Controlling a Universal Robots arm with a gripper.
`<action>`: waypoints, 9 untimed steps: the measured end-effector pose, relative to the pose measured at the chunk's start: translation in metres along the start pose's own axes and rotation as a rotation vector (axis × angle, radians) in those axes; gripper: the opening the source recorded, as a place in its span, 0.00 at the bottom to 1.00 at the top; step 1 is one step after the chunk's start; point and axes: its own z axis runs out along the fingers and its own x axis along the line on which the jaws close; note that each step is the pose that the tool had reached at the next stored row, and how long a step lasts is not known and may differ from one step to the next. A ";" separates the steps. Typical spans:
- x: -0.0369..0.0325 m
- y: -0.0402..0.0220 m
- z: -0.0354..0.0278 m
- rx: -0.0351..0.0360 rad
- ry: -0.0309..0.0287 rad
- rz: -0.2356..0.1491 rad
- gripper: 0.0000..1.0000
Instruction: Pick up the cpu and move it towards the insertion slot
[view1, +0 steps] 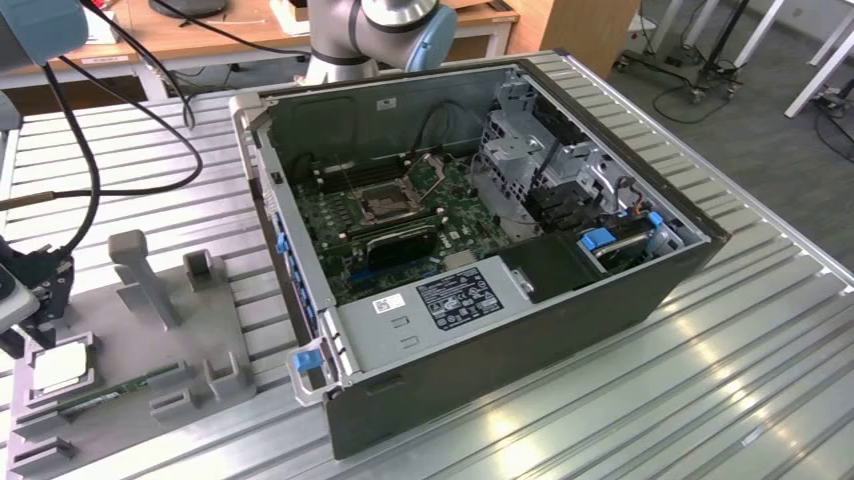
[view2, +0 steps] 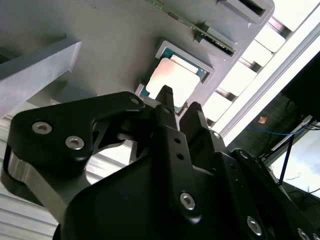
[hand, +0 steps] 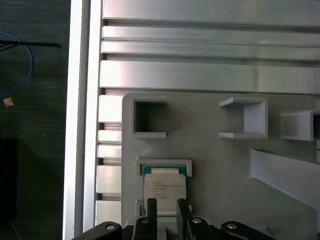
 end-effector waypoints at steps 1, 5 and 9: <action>0.0000 0.0000 0.0000 0.0000 0.0000 0.000 0.29; 0.0000 0.0000 0.0000 0.0001 0.0000 0.000 0.47; 0.0000 0.0000 0.0000 0.0002 0.0000 0.000 0.58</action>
